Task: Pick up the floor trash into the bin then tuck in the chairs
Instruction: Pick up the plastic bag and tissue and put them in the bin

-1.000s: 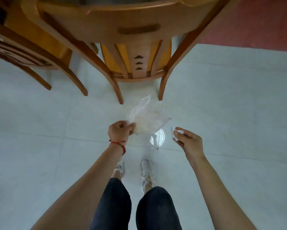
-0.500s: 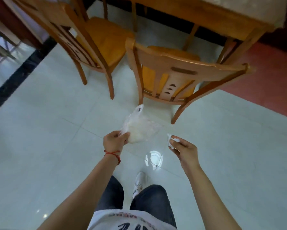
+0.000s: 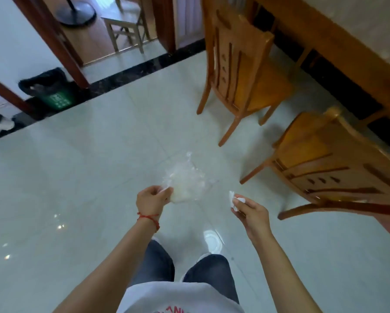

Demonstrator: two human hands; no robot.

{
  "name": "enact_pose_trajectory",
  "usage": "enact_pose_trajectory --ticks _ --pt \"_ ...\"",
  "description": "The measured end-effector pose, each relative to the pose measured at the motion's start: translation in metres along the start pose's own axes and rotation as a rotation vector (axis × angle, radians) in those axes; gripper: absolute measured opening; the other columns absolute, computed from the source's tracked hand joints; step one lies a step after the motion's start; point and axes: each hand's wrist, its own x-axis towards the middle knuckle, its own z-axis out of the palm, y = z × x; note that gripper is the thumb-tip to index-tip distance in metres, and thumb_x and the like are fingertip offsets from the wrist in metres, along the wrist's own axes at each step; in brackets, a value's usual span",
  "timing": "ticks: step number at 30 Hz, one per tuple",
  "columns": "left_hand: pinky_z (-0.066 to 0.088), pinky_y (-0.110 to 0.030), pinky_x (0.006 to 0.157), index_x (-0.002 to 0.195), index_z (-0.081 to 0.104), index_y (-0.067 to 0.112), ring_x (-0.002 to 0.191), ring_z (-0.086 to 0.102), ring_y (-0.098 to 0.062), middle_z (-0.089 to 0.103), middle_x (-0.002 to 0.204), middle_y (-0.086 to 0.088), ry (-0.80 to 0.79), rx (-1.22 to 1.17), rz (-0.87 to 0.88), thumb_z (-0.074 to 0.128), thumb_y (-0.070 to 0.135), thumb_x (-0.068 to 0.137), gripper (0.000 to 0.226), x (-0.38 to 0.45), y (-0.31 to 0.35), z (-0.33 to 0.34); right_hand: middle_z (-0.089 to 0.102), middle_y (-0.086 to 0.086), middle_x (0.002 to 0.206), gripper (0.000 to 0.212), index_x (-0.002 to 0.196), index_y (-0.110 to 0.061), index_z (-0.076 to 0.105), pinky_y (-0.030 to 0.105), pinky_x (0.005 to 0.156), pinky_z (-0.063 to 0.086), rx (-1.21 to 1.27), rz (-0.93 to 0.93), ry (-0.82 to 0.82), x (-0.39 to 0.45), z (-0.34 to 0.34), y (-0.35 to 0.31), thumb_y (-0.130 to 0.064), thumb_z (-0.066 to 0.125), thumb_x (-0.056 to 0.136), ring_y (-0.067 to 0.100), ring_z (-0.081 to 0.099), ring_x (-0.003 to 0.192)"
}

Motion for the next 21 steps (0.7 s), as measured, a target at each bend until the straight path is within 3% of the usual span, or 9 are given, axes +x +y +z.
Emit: enact_pose_trajectory --ticks 7,12,14,17,21 --pt "0.052 -0.035 0.069 0.04 0.05 0.019 0.053 0.049 -0.017 0.048 0.036 0.011 0.21 -0.109 -0.051 0.071 0.006 0.07 0.039 0.054 -0.01 -0.117 0.068 0.009 0.096 0.013 0.087 -0.009 0.069 0.019 0.069 0.057 -0.109 0.033 -0.211 -0.003 0.133 0.003 0.001 0.066 0.079 0.021 0.065 0.089" --pt "0.053 -0.033 0.07 0.049 0.055 0.014 0.058 0.052 -0.021 0.052 0.052 -0.003 0.319 -0.19 -0.071 0.071 0.006 0.072 0.029 0.087 -0.013 -0.183 0.07 0.003 0.091 0.013 0.083 -0.012 0.07 0.019 0.068 0.056 -0.2 0.048 -0.357 -0.009 0.225 0.009 0.001 0.066 0.079 0.017 0.065 0.087" --pt "0.054 -0.034 0.071 0.047 0.053 0.016 0.056 0.053 -0.019 0.052 0.047 0.003 0.368 -0.231 -0.088 0.072 0.005 0.071 0.032 0.099 -0.015 -0.206 0.069 0.004 0.093 0.012 0.086 -0.009 0.069 0.019 0.068 0.056 -0.237 0.06 -0.4 -0.01 0.257 0.011 0.001 0.066 0.079 0.018 0.065 0.088" --pt "0.056 -0.033 0.069 0.046 0.052 0.017 0.053 0.053 -0.017 0.05 0.04 0.01 0.415 -0.281 -0.103 0.073 0.005 0.071 0.035 0.113 -0.014 -0.232 0.069 0.004 0.093 0.014 0.093 -0.004 0.069 0.02 0.07 0.057 -0.282 0.071 -0.453 -0.01 0.296 0.011 0.001 0.065 0.08 0.017 0.065 0.089" --pt "0.056 -0.025 0.059 0.047 0.051 0.014 0.054 0.054 -0.019 0.05 0.036 0.012 0.482 -0.326 -0.11 0.073 0.004 0.07 0.033 0.136 -0.008 -0.253 0.069 0.006 0.093 0.013 0.088 -0.007 0.069 0.02 0.069 0.057 -0.307 0.074 -0.484 -0.001 0.339 0.003 0.002 0.064 0.08 0.019 0.065 0.088"
